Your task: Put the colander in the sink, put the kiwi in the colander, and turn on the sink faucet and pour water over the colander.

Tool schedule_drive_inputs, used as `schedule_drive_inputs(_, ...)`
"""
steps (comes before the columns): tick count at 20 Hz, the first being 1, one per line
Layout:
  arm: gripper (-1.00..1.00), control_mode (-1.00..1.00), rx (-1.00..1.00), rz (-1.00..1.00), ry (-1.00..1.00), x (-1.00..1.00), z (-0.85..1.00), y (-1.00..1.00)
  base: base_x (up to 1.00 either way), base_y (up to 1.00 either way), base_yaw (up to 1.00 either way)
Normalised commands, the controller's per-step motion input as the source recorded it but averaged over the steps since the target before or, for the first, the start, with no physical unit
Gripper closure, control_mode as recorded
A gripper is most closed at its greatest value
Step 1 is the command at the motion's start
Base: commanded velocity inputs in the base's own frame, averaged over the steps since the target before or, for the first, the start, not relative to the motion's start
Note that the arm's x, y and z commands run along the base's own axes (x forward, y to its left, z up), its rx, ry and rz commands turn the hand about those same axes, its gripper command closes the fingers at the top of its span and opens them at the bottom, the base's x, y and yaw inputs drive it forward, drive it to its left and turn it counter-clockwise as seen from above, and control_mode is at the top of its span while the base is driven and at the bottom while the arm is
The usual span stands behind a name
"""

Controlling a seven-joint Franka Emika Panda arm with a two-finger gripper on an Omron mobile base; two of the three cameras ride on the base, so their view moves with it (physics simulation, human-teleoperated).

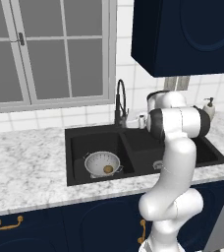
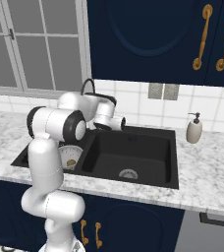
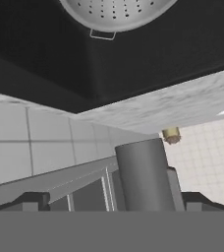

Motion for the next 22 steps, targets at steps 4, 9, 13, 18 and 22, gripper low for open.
schedule_drive_inputs(4,-1.00,-1.00,0.00,-0.06,0.00,0.03,0.00,0.62,0.00,0.00,0.00)
schedule_drive_inputs(9,-1.00,-1.00,0.00,-0.12,0.00,0.03,0.00,0.66,0.00,0.00,0.00)
schedule_drive_inputs(13,-1.00,-1.00,0.00,-0.16,0.00,0.01,0.00,0.53,0.00,0.00,0.00)
schedule_drive_inputs(18,-1.00,-1.00,0.00,-0.17,0.00,0.02,0.00,0.38,0.00,0.00,0.00)
schedule_drive_inputs(22,-1.00,-1.00,0.00,-0.17,0.00,0.00,0.00,0.28,0.00,0.00,0.00)
